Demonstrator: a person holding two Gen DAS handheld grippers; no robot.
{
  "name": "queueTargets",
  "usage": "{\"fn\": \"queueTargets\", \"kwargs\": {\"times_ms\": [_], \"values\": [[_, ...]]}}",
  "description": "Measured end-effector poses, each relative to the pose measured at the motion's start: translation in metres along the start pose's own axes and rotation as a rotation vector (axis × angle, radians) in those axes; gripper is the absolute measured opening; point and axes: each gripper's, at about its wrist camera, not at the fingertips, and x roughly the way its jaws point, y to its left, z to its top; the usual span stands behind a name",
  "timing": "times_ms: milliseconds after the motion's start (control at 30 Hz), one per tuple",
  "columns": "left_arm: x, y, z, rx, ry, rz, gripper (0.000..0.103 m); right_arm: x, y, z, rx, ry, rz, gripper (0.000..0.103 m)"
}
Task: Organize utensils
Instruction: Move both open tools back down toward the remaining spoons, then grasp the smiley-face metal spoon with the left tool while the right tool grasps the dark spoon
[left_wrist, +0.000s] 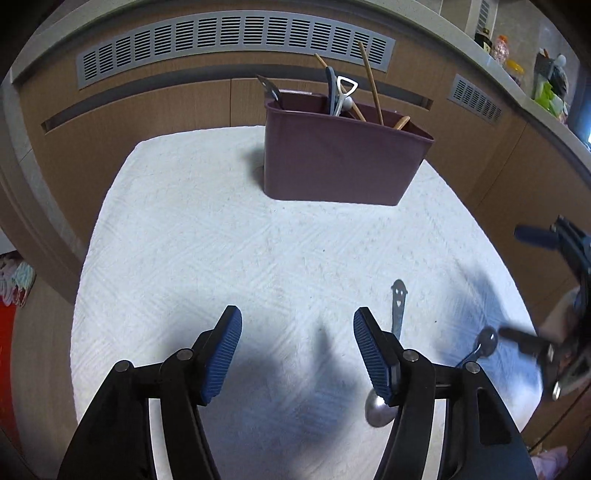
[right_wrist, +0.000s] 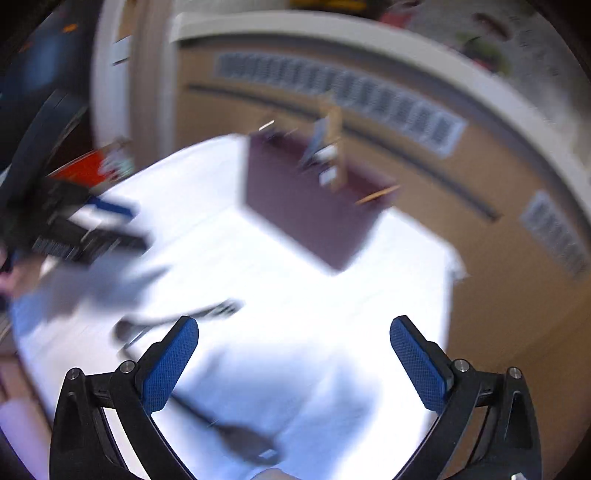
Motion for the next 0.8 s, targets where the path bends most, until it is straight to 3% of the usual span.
{"fn": "queueTargets", "kwargs": {"times_ms": [100, 200, 300, 333, 433, 500, 533, 567, 800], "values": [[-0.002, 0.004, -0.004, -0.006, 0.009, 0.006, 0.064, 0.003, 0.027, -0.013, -0.147, 0.031, 0.077, 0.095], [-0.001, 0.01, -0.008, -0.028, 0.021, 0.002, 0.064, 0.007, 0.051, -0.024, -0.263, 0.062, 0.1, 0.067], [0.004, 0.013, -0.009, -0.047, 0.037, -0.004, 0.064, 0.019, 0.058, -0.029, -0.273, 0.13, 0.195, 0.044], [0.004, 0.014, -0.01, -0.049, 0.038, -0.006, 0.064, 0.024, 0.058, -0.029, -0.27, 0.152, 0.218, 0.039], [0.003, 0.012, -0.011, -0.044, 0.04, -0.011, 0.064, 0.038, 0.056, -0.028, -0.268, 0.169, 0.203, 0.039], [0.003, 0.011, -0.011, -0.037, 0.041, -0.009, 0.064, 0.044, 0.047, -0.024, -0.205, 0.195, 0.245, 0.035], [0.003, 0.011, -0.011, -0.034, 0.042, -0.009, 0.064, 0.047, 0.043, -0.022, -0.167, 0.217, 0.269, 0.02], [0.002, 0.011, -0.011, -0.033, 0.044, -0.01, 0.064, 0.05, 0.035, -0.02, -0.12, 0.237, 0.284, 0.017], [0.007, -0.012, -0.014, 0.023, 0.079, -0.084, 0.064, 0.063, -0.033, -0.026, 0.185, 0.254, 0.201, 0.012]]}}
